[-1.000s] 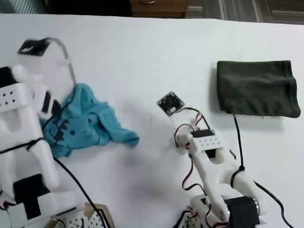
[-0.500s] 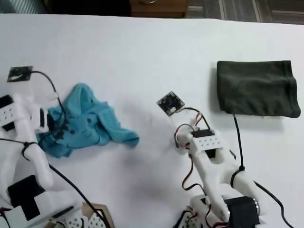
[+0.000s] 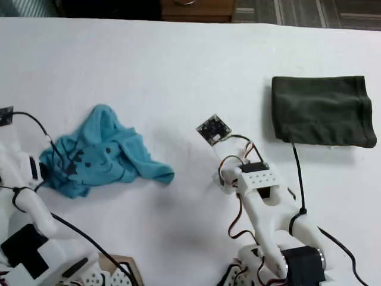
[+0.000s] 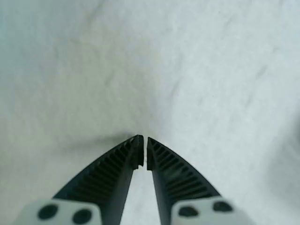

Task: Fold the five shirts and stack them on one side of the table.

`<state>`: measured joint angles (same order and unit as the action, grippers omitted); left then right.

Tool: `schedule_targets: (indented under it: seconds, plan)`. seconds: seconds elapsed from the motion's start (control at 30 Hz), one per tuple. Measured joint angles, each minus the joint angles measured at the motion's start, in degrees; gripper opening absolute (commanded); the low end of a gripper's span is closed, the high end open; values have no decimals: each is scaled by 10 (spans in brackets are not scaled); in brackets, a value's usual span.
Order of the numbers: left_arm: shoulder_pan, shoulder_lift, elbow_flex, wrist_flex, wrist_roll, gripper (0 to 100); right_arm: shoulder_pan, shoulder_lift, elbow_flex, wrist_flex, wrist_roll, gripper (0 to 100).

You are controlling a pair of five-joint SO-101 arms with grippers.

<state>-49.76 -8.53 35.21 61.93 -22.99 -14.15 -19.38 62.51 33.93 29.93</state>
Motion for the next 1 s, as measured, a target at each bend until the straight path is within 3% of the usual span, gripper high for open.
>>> schedule_targets:
  seconds: [0.2,0.5,0.67,0.8,1.0]
  plan:
    - [-4,0,27,-88,-4,206,0,0,0,0,0,24]
    - [-4,88,12,-107,-4,203,0,0,0,0,0,24]
    - [-5,190,-83,-42,-4,191,0,0,0,0,0,24]
    - [-1,256,-171,40,-4,11,0,0,0,0,0,24]
    - [24,302,-270,137,-3,26,0,0,0,0,0,24]
